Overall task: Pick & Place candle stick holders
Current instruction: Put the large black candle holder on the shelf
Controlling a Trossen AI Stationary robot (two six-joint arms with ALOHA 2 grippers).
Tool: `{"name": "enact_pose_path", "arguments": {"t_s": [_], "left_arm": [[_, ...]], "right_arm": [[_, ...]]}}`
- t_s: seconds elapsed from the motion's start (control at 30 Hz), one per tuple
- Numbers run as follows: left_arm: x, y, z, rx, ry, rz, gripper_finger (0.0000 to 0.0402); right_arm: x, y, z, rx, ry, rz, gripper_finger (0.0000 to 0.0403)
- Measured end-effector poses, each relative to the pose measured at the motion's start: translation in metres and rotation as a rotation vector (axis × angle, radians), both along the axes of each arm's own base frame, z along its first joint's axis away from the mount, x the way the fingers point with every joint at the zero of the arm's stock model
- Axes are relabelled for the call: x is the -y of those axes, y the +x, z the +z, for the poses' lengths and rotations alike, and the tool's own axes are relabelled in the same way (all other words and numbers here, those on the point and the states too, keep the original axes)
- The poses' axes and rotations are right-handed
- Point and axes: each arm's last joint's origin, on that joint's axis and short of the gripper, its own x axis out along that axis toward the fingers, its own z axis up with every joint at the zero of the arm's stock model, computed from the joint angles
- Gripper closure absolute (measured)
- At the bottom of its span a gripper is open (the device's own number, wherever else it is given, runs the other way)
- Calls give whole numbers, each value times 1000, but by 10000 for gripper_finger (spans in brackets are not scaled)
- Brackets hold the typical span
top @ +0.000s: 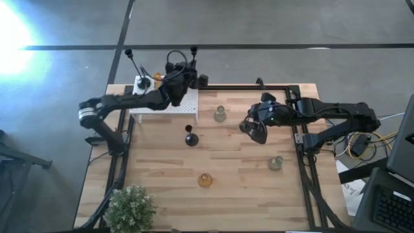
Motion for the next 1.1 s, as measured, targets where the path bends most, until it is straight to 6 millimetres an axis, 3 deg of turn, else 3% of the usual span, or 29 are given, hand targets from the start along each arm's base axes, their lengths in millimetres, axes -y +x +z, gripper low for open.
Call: {"name": "enact_pose_path", "arguments": {"t_s": [0.2, 0.4, 0.67, 1.1], "left_arm": [[-23, 9, -2, -36, 4, 69, 384], [-33, -3, -10, 27, -44, 119, 384], [-33, -12, -21, 50, -72, 118, 384], [-28, -19, -22, 44, -85, 123, 384]], "right_arm": [[0, -4, -12, -22, 2, -3, 222], [0, -5, -23, -61, 4, -2, 220], [0, -5, -30, -80, 6, -4, 221], [0, -5, -30, -75, 9, -8, 227]]}}
